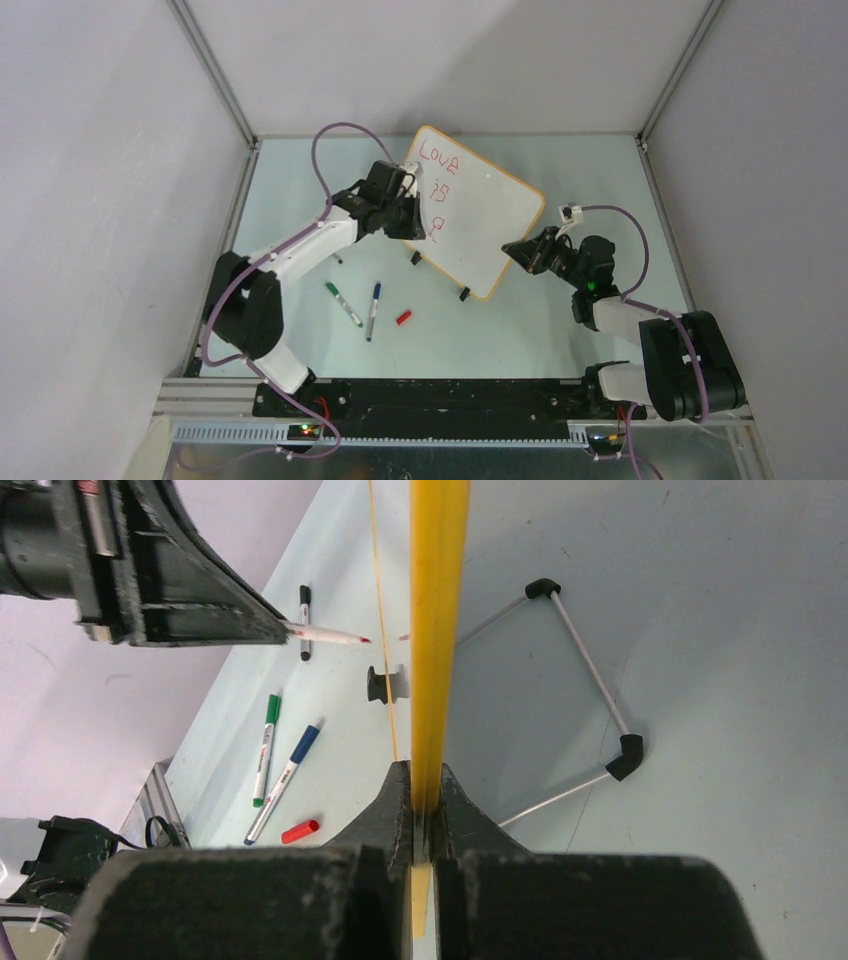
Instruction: Write a sentence on the whiteboard
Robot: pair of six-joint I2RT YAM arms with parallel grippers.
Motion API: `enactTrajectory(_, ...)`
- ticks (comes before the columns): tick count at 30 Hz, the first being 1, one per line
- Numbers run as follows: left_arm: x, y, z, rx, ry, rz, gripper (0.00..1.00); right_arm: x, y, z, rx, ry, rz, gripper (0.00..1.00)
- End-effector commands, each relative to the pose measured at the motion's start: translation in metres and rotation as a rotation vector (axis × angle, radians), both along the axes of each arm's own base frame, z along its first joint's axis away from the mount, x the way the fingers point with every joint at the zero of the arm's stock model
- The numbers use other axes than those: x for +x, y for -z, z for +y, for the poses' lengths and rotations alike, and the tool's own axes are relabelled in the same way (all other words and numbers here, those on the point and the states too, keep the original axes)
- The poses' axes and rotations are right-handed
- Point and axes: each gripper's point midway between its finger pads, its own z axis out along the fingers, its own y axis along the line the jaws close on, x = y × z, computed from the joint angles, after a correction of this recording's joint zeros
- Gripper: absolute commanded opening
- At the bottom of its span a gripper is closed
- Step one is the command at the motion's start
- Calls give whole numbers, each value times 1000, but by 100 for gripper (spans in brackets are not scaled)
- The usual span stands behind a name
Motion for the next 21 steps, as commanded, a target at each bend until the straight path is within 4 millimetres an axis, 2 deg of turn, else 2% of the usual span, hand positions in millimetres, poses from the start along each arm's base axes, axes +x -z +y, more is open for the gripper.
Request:
enactTrajectory(1, 4, -83, 8, -63, -26, -208, 0, 7, 7, -12, -40, 69, -4, 0)
enactTrajectory(4, -6, -104, 15, -150, -130, -211, 1, 7, 6, -11, -35, 66, -2, 0)
enactTrajectory(5, -8, -94, 21, -154, -194, -190, 1, 6, 6, -10, -31, 60, -2, 0)
enactTrajectory(6, -7, -106, 24, -201, -237, -232, 1, 6, 5, -9, -28, 59, -6, 0)
enactTrajectory(7, -6, -90, 34, -202, -341, -208, 0, 5, 4, -9, -25, 58, -10, 0)
enactTrajectory(8, -4, -101, 36, -253, -372, -251, 0, 5, 4, -9, -24, 56, -9, 0)
enactTrajectory(9, -6, -90, 41, -248, -393, -252, 0, 5, 4, -9, -23, 56, -8, 0)
enactTrajectory(10, -3, -103, 41, -290, -392, -309, 0, 5, 4, -8, -22, 56, -7, 0)
enactTrajectory(11, -4, -95, 45, -274, -394, -324, 2, 5, 4, -8, -20, 54, -6, 0)
enactTrajectory(12, -1, -106, 45, -303, -397, -372, 3, 5, 6, -8, -22, 55, -1, 0)
enactTrajectory(14, 1, -106, 46, -321, -394, -420, 5, 6, 8, -7, -19, 55, 3, 0)
enactTrajectory(18, 7, -101, 43, -303, -344, -485, 5, 6, 8, -6, -3, 47, 9, 0)
enactTrajectory(21, 8, -88, 37, -309, -304, -506, 2, 5, 8, -4, 2, 42, 12, 0)
